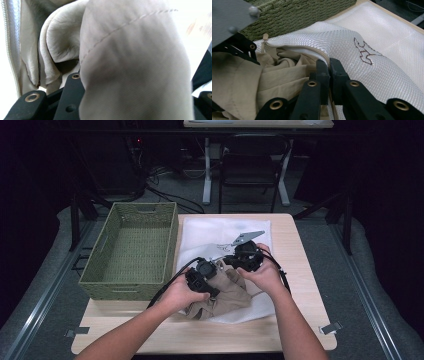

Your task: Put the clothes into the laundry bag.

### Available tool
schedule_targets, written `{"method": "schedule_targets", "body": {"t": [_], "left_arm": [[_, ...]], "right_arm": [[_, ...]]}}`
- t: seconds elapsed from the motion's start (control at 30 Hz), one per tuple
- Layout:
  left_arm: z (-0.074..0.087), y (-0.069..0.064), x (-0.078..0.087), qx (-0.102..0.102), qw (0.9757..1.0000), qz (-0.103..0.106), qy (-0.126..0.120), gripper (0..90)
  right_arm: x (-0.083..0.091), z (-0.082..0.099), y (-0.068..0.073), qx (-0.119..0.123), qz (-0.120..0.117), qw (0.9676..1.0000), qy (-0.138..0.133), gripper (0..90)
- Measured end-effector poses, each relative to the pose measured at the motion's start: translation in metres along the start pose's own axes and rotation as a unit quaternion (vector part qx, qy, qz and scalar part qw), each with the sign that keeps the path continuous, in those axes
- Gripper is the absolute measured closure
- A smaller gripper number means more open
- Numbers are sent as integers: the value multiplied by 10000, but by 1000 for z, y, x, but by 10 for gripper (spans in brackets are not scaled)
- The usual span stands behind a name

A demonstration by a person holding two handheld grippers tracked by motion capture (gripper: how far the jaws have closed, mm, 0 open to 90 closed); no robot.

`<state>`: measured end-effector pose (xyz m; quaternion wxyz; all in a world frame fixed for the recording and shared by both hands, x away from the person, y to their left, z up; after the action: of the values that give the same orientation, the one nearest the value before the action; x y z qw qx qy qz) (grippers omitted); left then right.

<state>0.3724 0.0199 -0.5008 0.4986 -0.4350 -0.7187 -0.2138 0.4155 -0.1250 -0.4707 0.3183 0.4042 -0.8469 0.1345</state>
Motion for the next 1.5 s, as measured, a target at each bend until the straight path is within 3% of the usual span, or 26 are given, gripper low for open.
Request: {"method": "schedule_targets", "body": {"t": [0.17, 0.27, 0.5, 0.77, 1.13, 1.37, 1.5], "left_arm": [[-1, 5, -6, 35, 10000, -8, 3, 632], [-1, 8, -11, 255, 9996, 20, -74, 626], [1, 16, -22, 481, 9986, 96, -174, 574], [3, 15, -22, 369, 9991, -62, -180, 502], [7, 7, -6, 345, 9993, 121, -111, 434], [12, 5, 6, 241, 9993, 98, -259, 407], [13, 5, 7, 292, 9992, 113, -233, 395]], "right_arm": [[0, 1, 0, -7, 6, 10000, 7, 868], [1, 1, 0, -5, 22, 10000, 13, 868], [-1, 2, -1, 11, 35, 10000, 47, 868], [-1, 3, -1, 20, 41, 10000, 75, 868], [-1, 3, -1, 25, 74, 9999, 69, 869], [-1, 3, -1, 38, 71, 9999, 65, 868], [0, 3, -1, 31, 73, 10000, 52, 868]]}}
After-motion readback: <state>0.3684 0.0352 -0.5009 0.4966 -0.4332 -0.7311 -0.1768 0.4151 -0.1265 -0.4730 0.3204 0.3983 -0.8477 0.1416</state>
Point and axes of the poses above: each handheld gripper's, and its own axes: x roughly backward along the jaws, z roughly out of its underside, y roughly to its left, the point moved 3 cm from there along -x, roughly forward along the jaws, and after that the axes turned 1 degree about -x, right-handed, at the moved point
